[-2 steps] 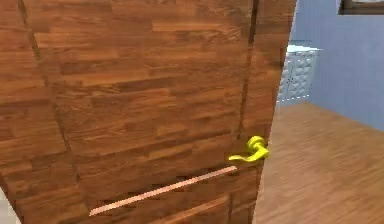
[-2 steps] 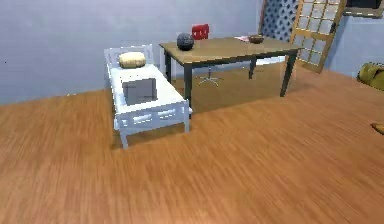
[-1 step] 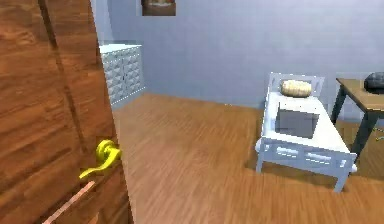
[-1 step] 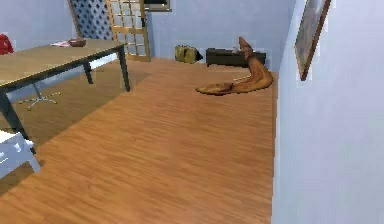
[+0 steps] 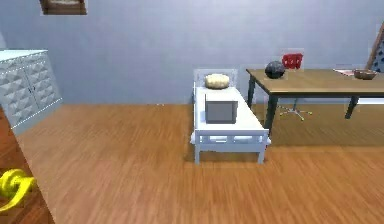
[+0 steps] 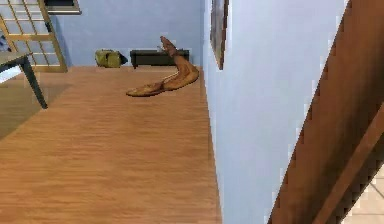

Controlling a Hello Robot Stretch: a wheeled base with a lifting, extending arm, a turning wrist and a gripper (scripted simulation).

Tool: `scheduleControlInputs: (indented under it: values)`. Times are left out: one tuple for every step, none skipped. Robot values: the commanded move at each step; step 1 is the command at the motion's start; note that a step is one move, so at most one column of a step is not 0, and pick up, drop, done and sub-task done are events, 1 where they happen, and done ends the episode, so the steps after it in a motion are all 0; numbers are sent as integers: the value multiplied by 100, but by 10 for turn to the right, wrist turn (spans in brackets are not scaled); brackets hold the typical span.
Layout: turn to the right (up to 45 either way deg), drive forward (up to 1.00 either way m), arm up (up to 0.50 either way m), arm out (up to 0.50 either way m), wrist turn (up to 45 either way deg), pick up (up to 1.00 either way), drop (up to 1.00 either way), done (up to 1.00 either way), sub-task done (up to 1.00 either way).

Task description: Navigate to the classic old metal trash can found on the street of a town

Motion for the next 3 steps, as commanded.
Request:
scheduleControlInputs:
  values:
    - [0, 35, 0, 0, 0, 0, 0, 0, 0]
    - [-450, 0, 0, 0, 0, 0, 0, 0, 0]
    - [-450, 0, 0, 0, 0, 0, 0, 0, 0]
